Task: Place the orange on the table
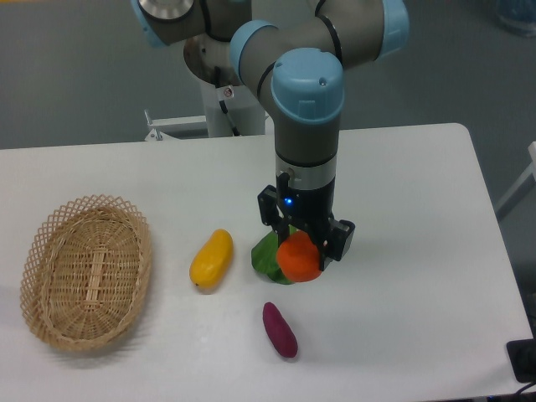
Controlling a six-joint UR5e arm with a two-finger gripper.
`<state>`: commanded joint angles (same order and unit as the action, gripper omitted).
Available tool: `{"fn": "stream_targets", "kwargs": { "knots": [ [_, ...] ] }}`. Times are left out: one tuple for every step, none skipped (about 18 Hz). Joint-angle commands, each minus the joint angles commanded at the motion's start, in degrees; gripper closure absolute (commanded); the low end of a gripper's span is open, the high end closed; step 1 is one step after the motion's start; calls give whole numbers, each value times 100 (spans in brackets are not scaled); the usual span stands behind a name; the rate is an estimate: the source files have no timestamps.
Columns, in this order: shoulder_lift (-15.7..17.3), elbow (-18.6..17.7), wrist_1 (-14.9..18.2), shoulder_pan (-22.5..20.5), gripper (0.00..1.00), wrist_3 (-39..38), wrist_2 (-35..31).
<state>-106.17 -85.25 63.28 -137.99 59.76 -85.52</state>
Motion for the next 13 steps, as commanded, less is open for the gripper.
{"fn": "stream_targets", "kwargs": {
  "knots": [
    [0,0,0,0,48,0,0],
    [0,-26,-9,0,48,-9,-26],
    [0,-35,-17,9,48,0,-9],
    [0,-26,-9,9,48,0,-17],
    [0,-35,-17,9,48,-9,-18],
    [-17,-44,-26,17,48,-17,-35],
    [-18,-61,-35,18,48,-17,-35],
    [-18,-70,-44,18,48,-17,-35],
    [-26,-79,-53,26,48,-44,-35],
    [-52,-105,-79,26,48,-61,-35],
    [-88,-140,-175,35,48,-70,-35],
    [-114,-167,-271,35,48,-70,-35],
    [-140,-228,-359,35,48,-62,-35]
  ]
}}
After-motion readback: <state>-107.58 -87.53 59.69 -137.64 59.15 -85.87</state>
